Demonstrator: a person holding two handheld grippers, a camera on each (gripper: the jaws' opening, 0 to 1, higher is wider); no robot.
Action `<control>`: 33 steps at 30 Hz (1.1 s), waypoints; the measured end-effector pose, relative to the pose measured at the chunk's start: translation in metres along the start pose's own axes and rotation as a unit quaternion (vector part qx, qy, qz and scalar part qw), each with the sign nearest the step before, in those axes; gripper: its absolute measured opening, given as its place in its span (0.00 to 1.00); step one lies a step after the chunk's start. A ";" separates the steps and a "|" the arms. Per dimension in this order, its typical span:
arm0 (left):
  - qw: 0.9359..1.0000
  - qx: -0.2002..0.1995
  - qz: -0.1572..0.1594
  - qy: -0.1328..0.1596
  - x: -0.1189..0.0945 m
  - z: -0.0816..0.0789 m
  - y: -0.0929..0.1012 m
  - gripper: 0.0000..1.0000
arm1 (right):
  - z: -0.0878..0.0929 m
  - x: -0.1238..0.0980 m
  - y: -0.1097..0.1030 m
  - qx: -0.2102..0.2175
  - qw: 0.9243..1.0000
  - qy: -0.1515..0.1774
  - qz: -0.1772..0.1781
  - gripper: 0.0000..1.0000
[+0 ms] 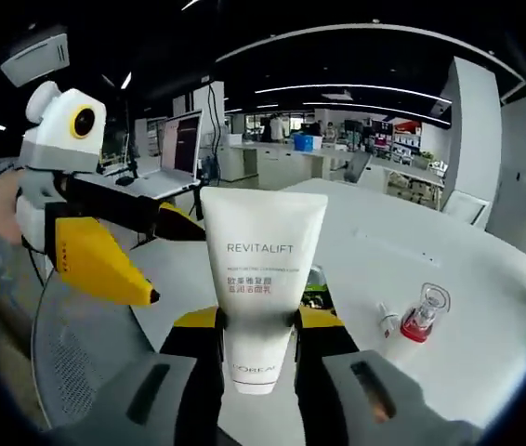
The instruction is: Arrange the skincare products in the storage area until every visible bottle or jar stands upright without overlapping.
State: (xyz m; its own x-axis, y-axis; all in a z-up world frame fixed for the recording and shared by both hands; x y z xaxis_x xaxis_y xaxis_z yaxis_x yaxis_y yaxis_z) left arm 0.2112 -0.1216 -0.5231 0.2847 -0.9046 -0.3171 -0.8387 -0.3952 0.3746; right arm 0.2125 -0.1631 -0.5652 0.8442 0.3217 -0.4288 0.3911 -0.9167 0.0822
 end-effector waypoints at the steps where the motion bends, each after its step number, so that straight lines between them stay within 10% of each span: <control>1: 1.000 0.000 -0.001 0.000 0.002 0.000 0.001 0.50 | -0.001 0.000 -0.002 -0.003 1.000 0.000 -0.001 0.28; 20: 0.996 0.074 -0.013 -0.045 0.027 0.007 0.000 0.21 | -0.005 -0.004 -0.017 -0.013 1.000 0.003 -0.017 0.28; 33: 0.996 0.019 0.069 -0.053 0.026 -0.012 0.010 0.06 | -0.023 -0.015 -0.007 -0.001 0.999 0.035 -0.022 0.30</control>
State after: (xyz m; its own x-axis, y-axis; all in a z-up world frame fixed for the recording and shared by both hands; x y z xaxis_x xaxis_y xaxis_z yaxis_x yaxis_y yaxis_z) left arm 0.2154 -0.1512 -0.5175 0.1171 -0.9274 -0.3552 -0.8843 -0.2602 0.3878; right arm 0.2051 -0.1558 -0.5389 0.8499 0.3775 -0.3676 0.4291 -0.9008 0.0669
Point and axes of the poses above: the point that each gripper's makers call its tool centre point, and the gripper's own axes: x roughly forward along the fingers, y roughly to its right, z roughly out of its underside, the point moved 1 cm from there along -x, roughly backward along the fingers, and after that the axes turned 2 degrees about -x, right-handed, at the moved point
